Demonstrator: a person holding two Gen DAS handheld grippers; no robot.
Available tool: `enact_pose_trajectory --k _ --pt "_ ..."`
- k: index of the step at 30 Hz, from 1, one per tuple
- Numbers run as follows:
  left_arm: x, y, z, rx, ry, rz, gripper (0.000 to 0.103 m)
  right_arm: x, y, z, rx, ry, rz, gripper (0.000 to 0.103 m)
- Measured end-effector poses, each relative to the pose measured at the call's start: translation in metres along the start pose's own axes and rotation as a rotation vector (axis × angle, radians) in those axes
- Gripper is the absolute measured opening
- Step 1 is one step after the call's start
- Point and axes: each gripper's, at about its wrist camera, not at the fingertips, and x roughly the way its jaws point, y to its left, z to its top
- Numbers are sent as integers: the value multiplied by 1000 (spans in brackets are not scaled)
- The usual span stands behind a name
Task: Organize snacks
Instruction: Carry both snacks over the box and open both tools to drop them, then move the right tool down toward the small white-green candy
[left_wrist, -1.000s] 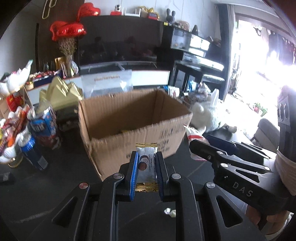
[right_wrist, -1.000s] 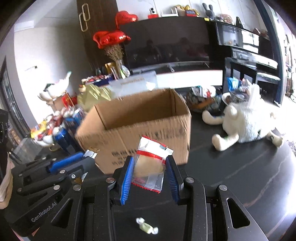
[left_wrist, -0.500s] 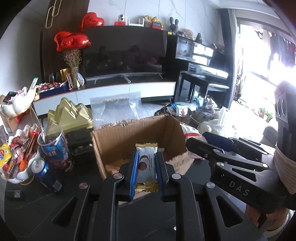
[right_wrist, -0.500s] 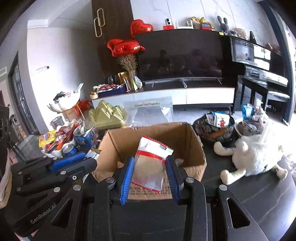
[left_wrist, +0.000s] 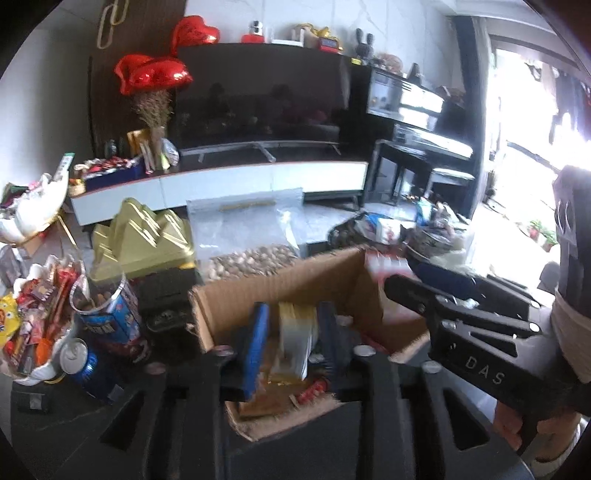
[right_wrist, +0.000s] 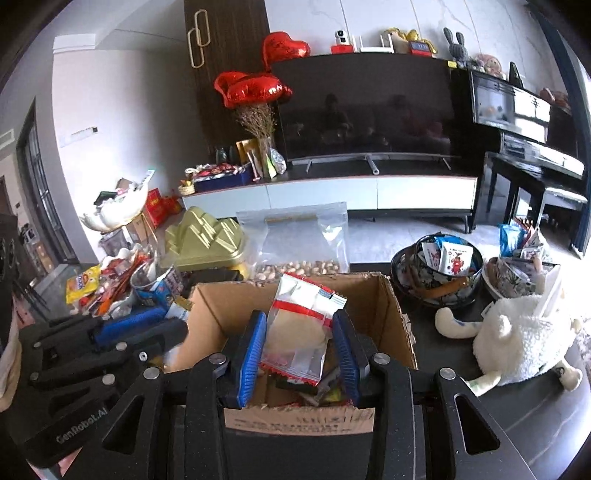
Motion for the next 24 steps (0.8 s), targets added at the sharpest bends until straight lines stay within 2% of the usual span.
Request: enact_pose_trajectory --k 1,2,7,18,20,24 --pt "0 0 0 -4 3 -2 42 3 -2 0 5 10 -5 46" --pt "0 1 0 -10 10 5 42 4 -4 0 14 11 -5 48" --pt "-9 1 -9 -13 3 66 43 -3 -5 -10 9 16 -2 49" --pt "-49 -11 -32 -8 -16 104 48 -45 4 -30 -26 -17 18 49" --pt "-56 -13 -37 -12 -15 109 53 -53 6 -35 -32 -10 27 49" --pt "-65 -18 -46 -7 -18 130 54 -67 8 -48 -41 -10 33 49"
